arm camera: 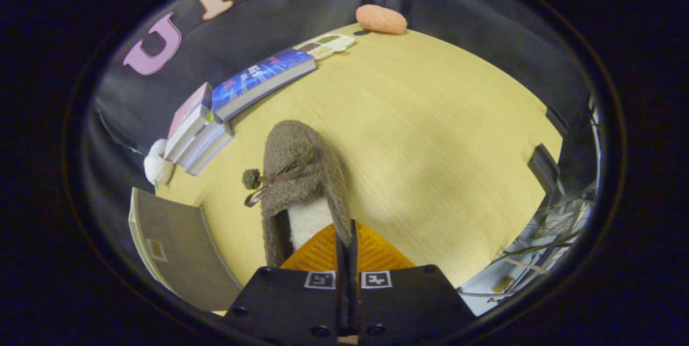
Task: Open the storage box then place both shoes into the box .Put the left shoe in first, then the right shoe, with the right side of both shoes facing outward in a uniform manner.
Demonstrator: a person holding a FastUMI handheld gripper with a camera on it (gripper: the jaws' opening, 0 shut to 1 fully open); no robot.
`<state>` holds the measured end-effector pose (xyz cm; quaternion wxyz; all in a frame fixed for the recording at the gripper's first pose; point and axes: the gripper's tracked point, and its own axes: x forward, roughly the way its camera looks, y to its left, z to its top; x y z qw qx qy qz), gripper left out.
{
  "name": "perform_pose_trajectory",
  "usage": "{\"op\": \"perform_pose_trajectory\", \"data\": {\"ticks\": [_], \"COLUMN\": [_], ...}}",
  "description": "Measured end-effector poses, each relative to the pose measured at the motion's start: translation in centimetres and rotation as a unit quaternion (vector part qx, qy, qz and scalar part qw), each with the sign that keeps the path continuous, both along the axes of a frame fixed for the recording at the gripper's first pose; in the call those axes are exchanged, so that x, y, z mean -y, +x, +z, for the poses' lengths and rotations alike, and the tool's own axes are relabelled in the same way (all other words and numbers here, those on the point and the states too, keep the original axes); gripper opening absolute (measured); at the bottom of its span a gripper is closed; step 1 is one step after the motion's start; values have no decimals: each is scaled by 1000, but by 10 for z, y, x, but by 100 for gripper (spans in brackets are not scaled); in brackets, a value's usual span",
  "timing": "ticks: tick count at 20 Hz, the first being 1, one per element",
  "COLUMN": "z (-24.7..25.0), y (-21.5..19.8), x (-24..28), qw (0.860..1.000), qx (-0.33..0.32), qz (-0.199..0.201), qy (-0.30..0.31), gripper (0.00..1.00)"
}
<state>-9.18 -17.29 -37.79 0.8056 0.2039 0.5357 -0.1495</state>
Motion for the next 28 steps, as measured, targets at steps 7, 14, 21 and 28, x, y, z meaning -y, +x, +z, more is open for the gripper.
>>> {"op": "perform_pose_trajectory", "data": {"ticks": [7, 14, 21, 28], "z": [78, 139, 145, 123], "y": [29, 41, 20, -5], "x": [-78, -181, -250, -275], "qw": [996, 982, 972, 971], "qx": [53, 93, 85, 56], "qz": [41, 111, 163, 170], "qy": [50, 118, 150, 156], "gripper": [3, 4, 3, 4]}}
